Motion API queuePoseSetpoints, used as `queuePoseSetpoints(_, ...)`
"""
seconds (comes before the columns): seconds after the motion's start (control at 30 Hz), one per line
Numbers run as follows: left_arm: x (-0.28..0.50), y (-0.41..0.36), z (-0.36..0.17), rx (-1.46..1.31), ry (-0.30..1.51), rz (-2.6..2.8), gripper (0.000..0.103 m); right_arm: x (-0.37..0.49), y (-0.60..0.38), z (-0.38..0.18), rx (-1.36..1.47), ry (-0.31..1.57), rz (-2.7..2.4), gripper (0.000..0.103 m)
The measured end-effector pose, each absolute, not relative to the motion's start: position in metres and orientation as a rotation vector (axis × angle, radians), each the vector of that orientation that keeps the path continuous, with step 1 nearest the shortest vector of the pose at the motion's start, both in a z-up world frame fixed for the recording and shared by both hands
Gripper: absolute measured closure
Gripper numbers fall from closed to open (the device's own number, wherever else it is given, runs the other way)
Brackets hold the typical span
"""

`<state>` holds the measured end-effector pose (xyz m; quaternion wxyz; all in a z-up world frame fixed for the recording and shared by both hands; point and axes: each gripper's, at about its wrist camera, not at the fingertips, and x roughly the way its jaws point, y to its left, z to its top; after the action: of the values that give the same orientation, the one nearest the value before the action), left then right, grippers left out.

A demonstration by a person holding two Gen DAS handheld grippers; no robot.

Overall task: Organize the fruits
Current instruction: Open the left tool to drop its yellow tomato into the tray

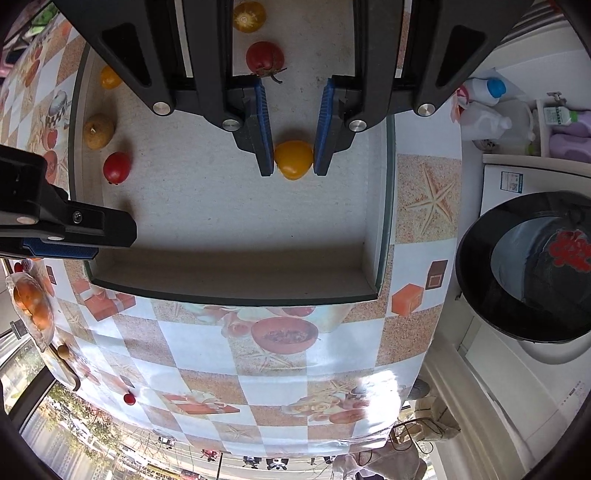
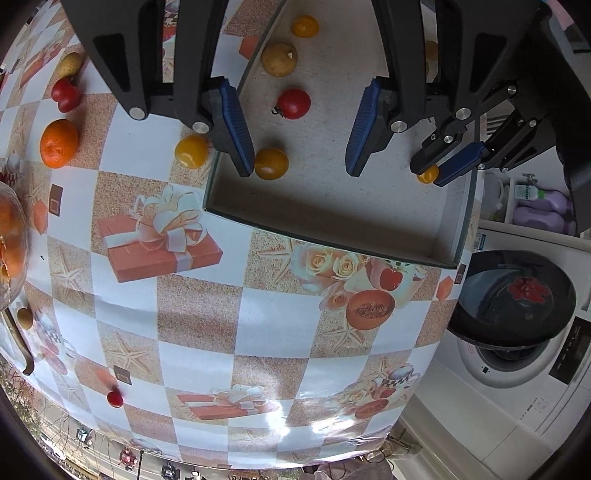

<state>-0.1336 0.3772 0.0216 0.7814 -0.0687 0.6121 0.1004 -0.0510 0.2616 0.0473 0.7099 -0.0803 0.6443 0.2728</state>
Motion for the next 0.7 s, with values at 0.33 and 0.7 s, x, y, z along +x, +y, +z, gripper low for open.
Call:
queuePoseSetpoints(0.33, -0.148, 0.379, 0.042, -0.179, 1.225, 0.184, 0.017, -0.061, 0.224, 0.074, -0.103, 1.401, 0.580, 0.032)
queuePoseSetpoints(0.7, -0.149, 0.348, 0.054, -0.101, 1.280, 0.170, 0.017, -0.076, 0.164, 0.078, -0.044, 1.417, 0.492, 0.031)
